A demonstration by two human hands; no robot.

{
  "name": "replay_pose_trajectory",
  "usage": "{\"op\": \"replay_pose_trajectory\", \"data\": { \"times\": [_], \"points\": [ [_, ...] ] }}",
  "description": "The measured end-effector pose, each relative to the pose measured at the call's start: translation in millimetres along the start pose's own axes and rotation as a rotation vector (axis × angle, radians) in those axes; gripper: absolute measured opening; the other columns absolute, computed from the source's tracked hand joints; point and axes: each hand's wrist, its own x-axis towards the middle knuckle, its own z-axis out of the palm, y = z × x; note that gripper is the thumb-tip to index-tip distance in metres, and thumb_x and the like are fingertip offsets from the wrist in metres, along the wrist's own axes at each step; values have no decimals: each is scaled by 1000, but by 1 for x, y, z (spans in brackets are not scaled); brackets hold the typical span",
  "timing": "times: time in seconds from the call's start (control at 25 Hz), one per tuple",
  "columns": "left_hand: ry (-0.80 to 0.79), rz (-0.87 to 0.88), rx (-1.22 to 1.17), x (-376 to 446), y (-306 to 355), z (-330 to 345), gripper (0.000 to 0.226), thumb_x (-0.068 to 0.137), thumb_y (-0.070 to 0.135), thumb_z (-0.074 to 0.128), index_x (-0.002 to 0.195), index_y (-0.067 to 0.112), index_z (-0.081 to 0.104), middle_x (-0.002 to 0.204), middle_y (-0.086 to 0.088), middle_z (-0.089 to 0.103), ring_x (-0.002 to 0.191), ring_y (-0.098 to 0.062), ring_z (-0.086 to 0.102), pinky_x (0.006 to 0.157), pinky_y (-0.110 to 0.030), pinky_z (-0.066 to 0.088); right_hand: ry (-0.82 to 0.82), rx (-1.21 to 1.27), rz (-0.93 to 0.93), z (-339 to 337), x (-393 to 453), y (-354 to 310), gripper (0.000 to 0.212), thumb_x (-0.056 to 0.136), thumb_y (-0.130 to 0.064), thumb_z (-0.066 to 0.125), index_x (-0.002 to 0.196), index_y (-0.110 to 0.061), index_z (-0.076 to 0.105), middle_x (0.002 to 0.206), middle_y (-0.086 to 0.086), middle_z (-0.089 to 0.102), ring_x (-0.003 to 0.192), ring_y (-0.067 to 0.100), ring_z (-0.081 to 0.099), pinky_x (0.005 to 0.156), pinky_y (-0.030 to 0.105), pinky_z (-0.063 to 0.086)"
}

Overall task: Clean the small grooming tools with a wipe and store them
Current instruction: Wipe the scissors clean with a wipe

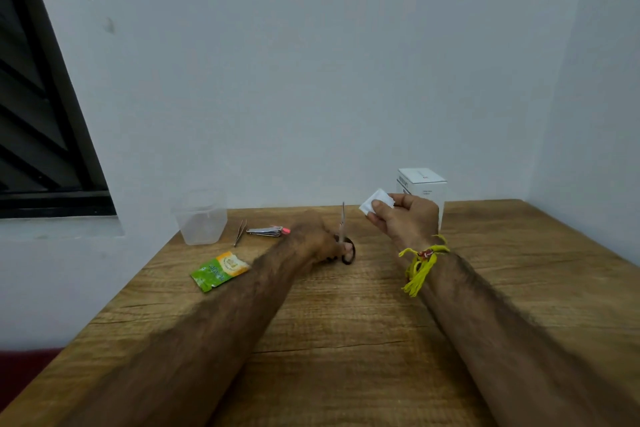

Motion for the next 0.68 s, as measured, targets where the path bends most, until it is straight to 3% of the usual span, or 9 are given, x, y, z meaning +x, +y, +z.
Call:
{"op": "replay_pose_trajectory", "data": {
  "times": [0.12, 0.28, 0.44, 0.68],
  "points": [
    [53, 116, -119, -16, -5, -6, 10, 75, 11, 86, 77, 11, 76, 67, -3, 70, 68, -15, 67, 72, -37, 60, -17, -70, -20, -3, -3, -1, 14, 77, 8, 77, 86, 0, 69, 83, 10, 67, 80, 29, 71, 74, 40, 60],
    [95, 208, -298, -47, -20, -24, 18, 74, 1, 84, 90, 3, 76, 64, 6, 70, 58, 0, 63, 56, -16, 54, -76, -133, -47, -3, -8, -1, 18, 78, 3, 79, 76, -10, 67, 82, 9, 68, 79, 27, 72, 75, 41, 61],
    [151, 212, -369, -63, -45, -32, 21, 68, 4, 89, 86, 6, 77, 82, -7, 76, 75, -19, 69, 66, -27, 60, -161, -78, -3, 8, -25, 3, 13, 82, 4, 75, 82, -5, 65, 85, 11, 68, 81, 27, 71, 70, 34, 63],
    [176, 106, -516, -59, -63, -27, 29, 68, 6, 89, 90, -1, 72, 90, -18, 76, 70, -18, 67, 61, -25, 57, -262, 72, 138, 10, -35, 6, 6, 86, -1, 72, 83, 1, 67, 93, 16, 69, 86, 24, 70, 71, 26, 62]
  ]
}}
